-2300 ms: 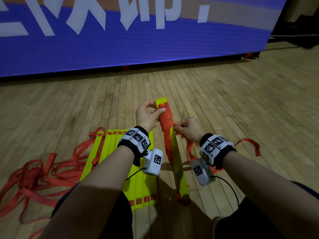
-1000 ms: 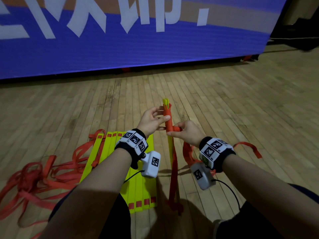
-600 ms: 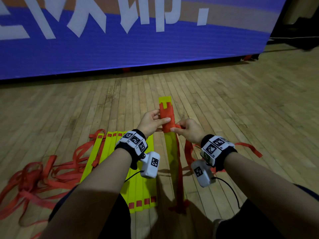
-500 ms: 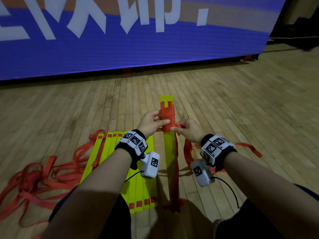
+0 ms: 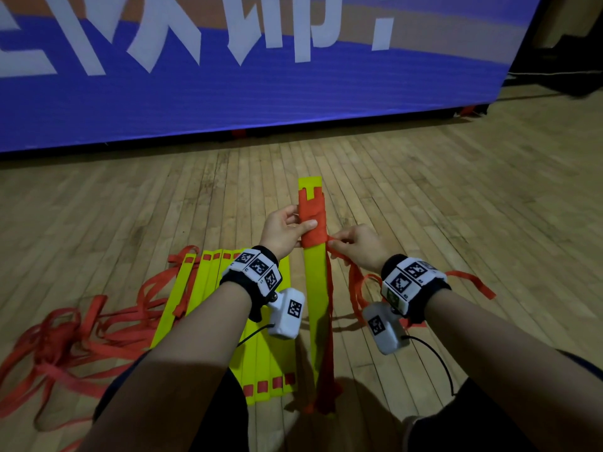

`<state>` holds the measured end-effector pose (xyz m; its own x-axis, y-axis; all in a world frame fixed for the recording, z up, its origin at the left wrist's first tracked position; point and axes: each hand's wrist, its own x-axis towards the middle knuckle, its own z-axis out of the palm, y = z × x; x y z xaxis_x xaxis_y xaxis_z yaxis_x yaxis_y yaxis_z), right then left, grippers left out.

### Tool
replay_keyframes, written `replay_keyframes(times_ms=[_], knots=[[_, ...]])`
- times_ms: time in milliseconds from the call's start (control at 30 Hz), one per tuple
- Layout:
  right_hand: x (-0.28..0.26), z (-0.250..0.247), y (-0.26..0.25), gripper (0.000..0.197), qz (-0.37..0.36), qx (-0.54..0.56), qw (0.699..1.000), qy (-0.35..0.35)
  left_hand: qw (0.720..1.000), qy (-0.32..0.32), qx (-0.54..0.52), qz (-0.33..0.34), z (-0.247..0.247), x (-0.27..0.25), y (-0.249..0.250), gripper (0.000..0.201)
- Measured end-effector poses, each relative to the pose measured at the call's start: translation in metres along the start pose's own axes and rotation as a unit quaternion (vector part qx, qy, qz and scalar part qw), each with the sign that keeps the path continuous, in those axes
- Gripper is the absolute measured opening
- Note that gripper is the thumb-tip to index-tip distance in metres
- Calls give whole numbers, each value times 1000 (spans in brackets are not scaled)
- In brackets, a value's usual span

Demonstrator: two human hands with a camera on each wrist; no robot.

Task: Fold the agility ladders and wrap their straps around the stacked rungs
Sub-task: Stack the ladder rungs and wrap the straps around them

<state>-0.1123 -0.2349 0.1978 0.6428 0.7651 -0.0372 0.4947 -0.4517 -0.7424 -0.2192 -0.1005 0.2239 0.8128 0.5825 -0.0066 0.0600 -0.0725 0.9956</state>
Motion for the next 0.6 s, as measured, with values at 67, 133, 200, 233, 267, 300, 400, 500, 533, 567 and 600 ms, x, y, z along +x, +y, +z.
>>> replay_keyframes(times_ms=[67, 133, 200, 233, 267, 300, 400, 500, 533, 567, 600], knots=[[-4, -1, -9, 28, 2, -73, 997, 18, 1000, 11, 4, 15, 2, 1, -2, 16], [-9, 0, -16, 32, -7, -162, 986, 38, 1000, 14, 11, 25, 4, 1, -4, 14], [-12, 1, -20, 35, -13, -207, 976, 59, 999, 10, 18, 34, 6, 1, -6, 15], [-12, 2, -20, 35, -9, -216, 974, 66, 999, 10, 20, 37, 7, 1, -6, 17], [-13, 2, -21, 36, -6, -223, 972, 72, 999, 12, 20, 38, 8, 1, -7, 19], [-14, 4, -23, 39, -3, -231, 970, 76, 999, 16, 19, 39, 8, 1, -7, 21], [-19, 8, -26, 53, 0, -259, 962, 87, 999, 32, 17, 40, 10, 1, -7, 22], [-22, 9, -28, 60, 1, -267, 959, 99, 998, 42, 15, 43, 13, 1, -7, 23], [-22, 9, -28, 60, 1, -267, 958, 104, 998, 42, 11, 42, 14, 1, -6, 23], [-22, 8, -29, 58, 4, -263, 959, 107, 998, 41, 6, 40, 15, 1, -5, 23], [-22, 8, -29, 56, 6, -255, 961, 109, 999, 39, -2, 36, 15, 1, -4, 23]])
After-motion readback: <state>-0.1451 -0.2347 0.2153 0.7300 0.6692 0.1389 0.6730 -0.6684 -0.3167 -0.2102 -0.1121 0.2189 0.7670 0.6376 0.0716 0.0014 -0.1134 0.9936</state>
